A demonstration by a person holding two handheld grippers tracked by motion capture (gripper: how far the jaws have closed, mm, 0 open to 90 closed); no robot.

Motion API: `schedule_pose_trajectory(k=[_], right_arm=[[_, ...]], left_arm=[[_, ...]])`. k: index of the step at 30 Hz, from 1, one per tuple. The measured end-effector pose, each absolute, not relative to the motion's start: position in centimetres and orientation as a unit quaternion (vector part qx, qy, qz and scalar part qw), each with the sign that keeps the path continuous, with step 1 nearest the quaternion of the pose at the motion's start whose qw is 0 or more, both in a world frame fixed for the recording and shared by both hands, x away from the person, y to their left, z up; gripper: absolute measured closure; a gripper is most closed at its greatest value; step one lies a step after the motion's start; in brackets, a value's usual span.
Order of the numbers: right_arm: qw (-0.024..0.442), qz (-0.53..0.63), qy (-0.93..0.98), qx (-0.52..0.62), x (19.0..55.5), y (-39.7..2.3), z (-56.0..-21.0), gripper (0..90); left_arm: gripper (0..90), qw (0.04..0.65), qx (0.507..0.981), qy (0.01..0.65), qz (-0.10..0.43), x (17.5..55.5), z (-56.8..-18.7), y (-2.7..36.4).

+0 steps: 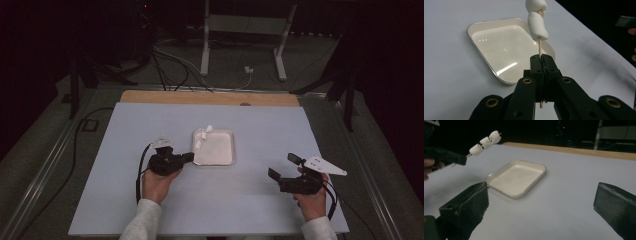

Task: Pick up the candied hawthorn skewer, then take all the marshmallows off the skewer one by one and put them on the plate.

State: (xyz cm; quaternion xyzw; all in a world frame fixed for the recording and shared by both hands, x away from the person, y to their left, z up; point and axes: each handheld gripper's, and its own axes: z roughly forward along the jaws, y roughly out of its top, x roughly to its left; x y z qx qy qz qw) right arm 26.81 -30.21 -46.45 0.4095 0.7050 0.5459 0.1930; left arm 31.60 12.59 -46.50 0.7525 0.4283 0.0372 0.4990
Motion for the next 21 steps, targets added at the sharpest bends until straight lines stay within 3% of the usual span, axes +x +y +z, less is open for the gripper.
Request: schedule_pose_trajectory(k=[21], right_arm=[[0.134,0.576,0.709,0.383,32.3,-24.5,-41.3,0.0]], left_arm=[[90.0,0.555,0.736,0.386,0.034,29.5,-46.5,13.7]])
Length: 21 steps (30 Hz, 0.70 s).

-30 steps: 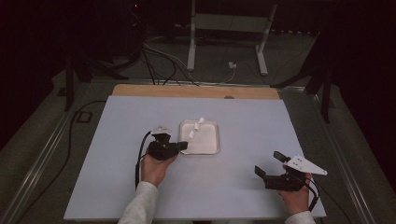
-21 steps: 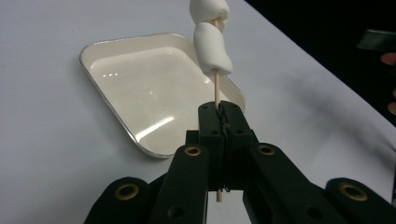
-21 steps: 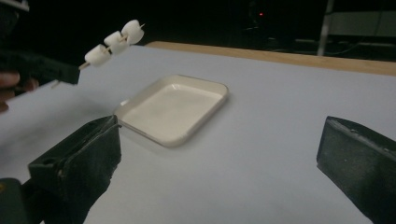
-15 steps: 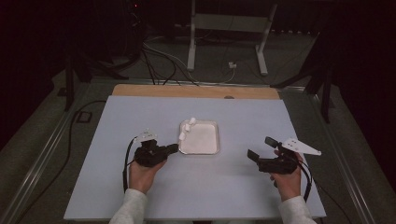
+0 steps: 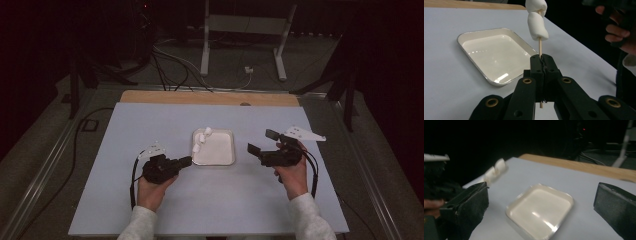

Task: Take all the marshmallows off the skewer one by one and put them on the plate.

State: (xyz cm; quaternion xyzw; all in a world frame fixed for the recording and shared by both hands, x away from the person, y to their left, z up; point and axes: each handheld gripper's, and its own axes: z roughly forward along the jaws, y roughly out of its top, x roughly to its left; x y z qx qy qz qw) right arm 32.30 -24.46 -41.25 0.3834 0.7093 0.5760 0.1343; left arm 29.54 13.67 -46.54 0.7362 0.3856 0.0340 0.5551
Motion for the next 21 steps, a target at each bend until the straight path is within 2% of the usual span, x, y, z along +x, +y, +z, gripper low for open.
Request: schedule_pose_trajectory(k=[7,15,19,20,21], right_arm=[[0.098,0.587,0.711,0.374,34.4,-21.6,-40.0,0.3],[0.044,0.589,0.72,0.364,35.3,-19.3,-40.1,10.3],[-0.003,0.595,0.715,0.367,35.8,-18.1,-40.4,27.7],[-0.003,0.595,0.715,0.367,35.8,-18.1,-40.4,27.7],[-0.027,0.594,0.711,0.375,36.0,-17.7,-40.6,36.9]], left_arm=[[90.0,0.564,0.732,0.381,0.03,29.3,-46.5,13.7],[90.0,0.573,0.729,0.374,0.029,29.1,-46.2,13.4],[90.0,0.578,0.727,0.368,0.03,29.0,-46.0,13.2],[90.0,0.581,0.726,0.368,0.029,29.0,-46.0,13.2],[90.0,0.582,0.725,0.367,0.029,29.0,-45.9,13.1]])
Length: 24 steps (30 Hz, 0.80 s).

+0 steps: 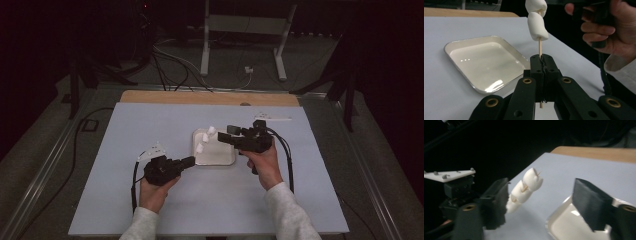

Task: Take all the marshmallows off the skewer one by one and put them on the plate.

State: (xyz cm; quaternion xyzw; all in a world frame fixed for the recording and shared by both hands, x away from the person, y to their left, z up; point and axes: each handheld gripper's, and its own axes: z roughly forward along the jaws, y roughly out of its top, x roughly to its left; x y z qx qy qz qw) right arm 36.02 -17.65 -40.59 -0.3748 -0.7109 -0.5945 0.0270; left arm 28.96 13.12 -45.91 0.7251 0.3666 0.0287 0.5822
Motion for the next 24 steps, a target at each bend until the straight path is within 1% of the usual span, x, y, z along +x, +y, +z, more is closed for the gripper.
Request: schedule_pose_trajectory(k=[1,3,6,7,8,12,13,17,22,24], right_arm=[[0.027,-0.594,-0.711,-0.375,36.0,-17.7,-40.6,36.9],[0.048,-0.595,-0.709,-0.374,36.2,-17.2,-40.8,44.3],[0.077,-0.597,-0.704,-0.378,36.5,-16.6,-41.0,51.3],[0.082,-0.595,-0.701,-0.385,36.5,-16.4,-41.2,57.0],[0.082,-0.595,-0.701,-0.385,36.5,-16.4,-41.2,57.0],[0.102,-0.598,-0.694,-0.387,36.7,-16.0,-41.5,64.8],[0.108,-0.599,-0.692,-0.389,36.7,-16.0,-41.5,68.2],[0.119,-0.599,-0.687,-0.393,36.9,-15.9,-41.7,69.0],[0.118,-0.594,-0.687,-0.402,37.0,-15.5,-42.1,67.7],[0.118,-0.59,-0.69,-0.403,37.0,-15.2,-42.2,71.2]], left_arm=[[90.0,0.584,0.724,0.366,0.028,28.9,-45.9,13.0],[90.0,0.586,0.725,0.361,0.029,28.9,-45.7,13.0],[90.0,0.59,0.724,0.356,0.027,28.8,-45.7,12.7],[90.0,0.591,0.724,0.354,0.026,28.8,-45.6,12.7],[90.0,0.592,0.724,0.353,0.025,28.8,-45.6,12.6],[90.0,0.59,0.727,0.35,0.025,28.7,-45.7,12.4],[90.0,0.59,0.727,0.351,0.025,28.7,-45.8,12.3],[90.0,0.588,0.729,0.351,0.025,28.7,-45.9,12.3],[90.0,0.581,0.738,0.343,0.023,28.7,-46.1,11.9],[90.0,0.575,0.741,0.346,0.027,28.7,-46.2,11.7]])
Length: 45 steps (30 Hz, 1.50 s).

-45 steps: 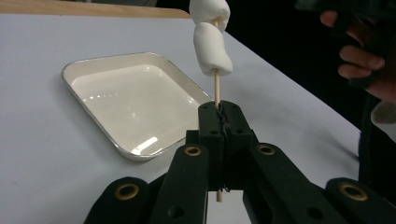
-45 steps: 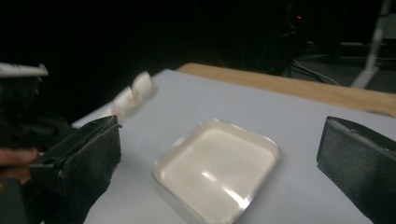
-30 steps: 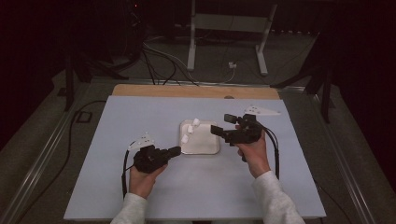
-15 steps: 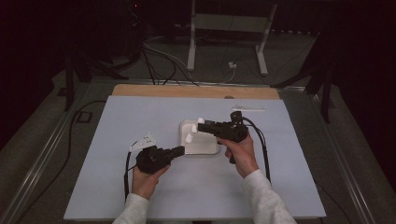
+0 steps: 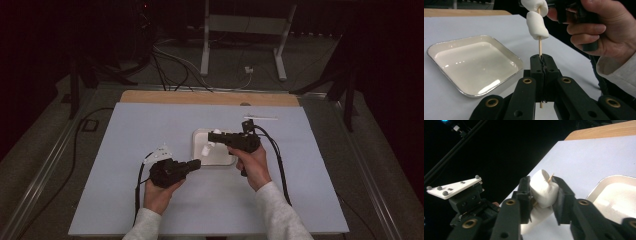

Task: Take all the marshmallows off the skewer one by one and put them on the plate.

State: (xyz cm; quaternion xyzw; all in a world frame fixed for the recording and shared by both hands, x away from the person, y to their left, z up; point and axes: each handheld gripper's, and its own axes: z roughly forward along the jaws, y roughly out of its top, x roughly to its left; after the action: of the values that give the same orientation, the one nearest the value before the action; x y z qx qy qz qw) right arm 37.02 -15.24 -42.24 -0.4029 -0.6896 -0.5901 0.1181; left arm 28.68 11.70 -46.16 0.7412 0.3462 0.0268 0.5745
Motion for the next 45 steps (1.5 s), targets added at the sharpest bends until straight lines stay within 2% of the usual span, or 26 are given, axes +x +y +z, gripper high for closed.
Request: schedule_pose_trajectory(k=[7,28,30,33,37,45], right_arm=[[0.105,-0.584,-0.692,-0.41,37.0,-15.6,-42.0,76.2],[0.099,-0.568,-0.696,-0.428,37.4,-16.2,-42.1,78.7],[0.082,-0.578,-0.681,-0.443,37.4,-16.7,-41.8,80.1],[0.071,-0.614,-0.634,-0.464,38.1,-19.7,-40.5,80.4],[0.047,-0.605,-0.643,-0.467,38.2,-22.2,-39.5,79.9],[0.035,-0.578,-0.669,-0.466,38.6,-21.6,-40.6,79.0]], left_arm=[[90.0,0.573,0.739,0.353,0.028,28.8,-46.3,11.9],[90.0,0.556,0.754,0.348,0.029,28.7,-47.0,12.4],[90.0,0.525,0.77,0.36,0.043,28.6,-47.5,12.7],[90.0,0.536,0.751,0.385,0.028,28.8,-48.3,14.3],[90.0,0.55,0.739,0.388,0.03,28.9,-48.0,14.7],[90.0,0.543,0.745,0.386,0.037,29.0,-48.0,14.3]])
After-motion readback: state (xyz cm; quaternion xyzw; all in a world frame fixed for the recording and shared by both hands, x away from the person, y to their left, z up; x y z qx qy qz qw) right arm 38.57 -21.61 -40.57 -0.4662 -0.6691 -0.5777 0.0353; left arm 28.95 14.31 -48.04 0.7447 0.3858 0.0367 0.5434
